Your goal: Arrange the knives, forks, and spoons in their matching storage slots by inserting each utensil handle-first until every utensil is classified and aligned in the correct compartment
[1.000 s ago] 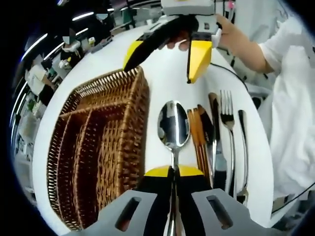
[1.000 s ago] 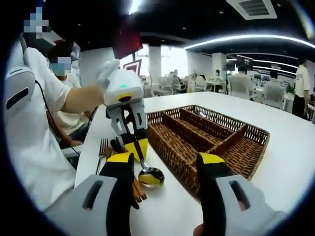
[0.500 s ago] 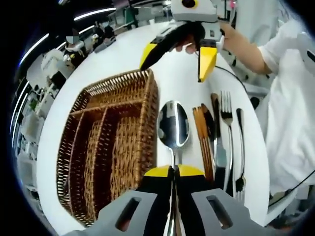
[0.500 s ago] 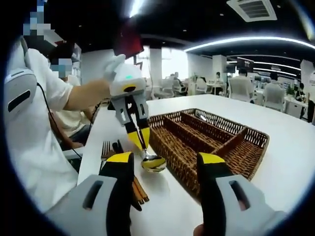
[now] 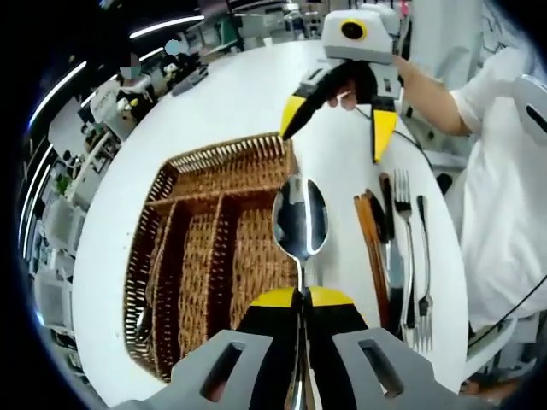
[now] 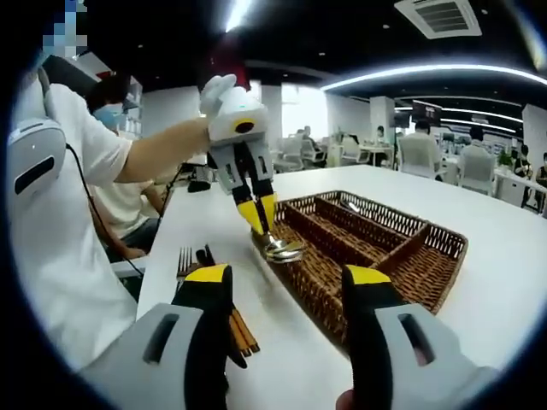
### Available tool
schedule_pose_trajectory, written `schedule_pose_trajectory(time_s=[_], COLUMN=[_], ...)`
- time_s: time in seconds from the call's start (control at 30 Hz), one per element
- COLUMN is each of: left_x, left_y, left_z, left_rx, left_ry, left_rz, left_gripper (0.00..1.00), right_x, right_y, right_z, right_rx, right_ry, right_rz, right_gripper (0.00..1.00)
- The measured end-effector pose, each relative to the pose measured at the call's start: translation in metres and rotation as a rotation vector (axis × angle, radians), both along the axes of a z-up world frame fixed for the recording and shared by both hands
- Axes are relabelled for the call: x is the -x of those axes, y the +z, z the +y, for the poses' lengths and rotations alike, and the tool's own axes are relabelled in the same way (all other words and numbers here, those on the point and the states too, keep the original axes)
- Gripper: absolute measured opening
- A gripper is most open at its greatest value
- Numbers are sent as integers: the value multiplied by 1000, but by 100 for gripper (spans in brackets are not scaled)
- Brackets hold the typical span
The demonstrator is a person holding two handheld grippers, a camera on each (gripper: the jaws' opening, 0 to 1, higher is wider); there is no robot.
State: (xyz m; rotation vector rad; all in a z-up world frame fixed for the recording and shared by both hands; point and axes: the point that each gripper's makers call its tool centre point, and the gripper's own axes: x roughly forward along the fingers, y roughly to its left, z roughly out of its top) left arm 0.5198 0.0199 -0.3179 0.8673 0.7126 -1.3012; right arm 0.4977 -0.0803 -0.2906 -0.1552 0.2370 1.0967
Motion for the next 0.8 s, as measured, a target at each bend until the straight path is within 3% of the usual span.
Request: schedule_pose_trajectory(time_s=[0.3, 0.8], left_x=[-32, -83], left_y=[15, 12], left_z=[3, 7], left_rx=[-9, -14], left_ry=[13, 53], left_rz=[-26, -33], left_gripper=[1, 1], right_x=[-1, -5], right_y=[3, 2], right_z=[0, -3], right_rx=[-1, 15], right_ry=[0, -41], right_rz=[-3, 7], right_gripper=[53, 57])
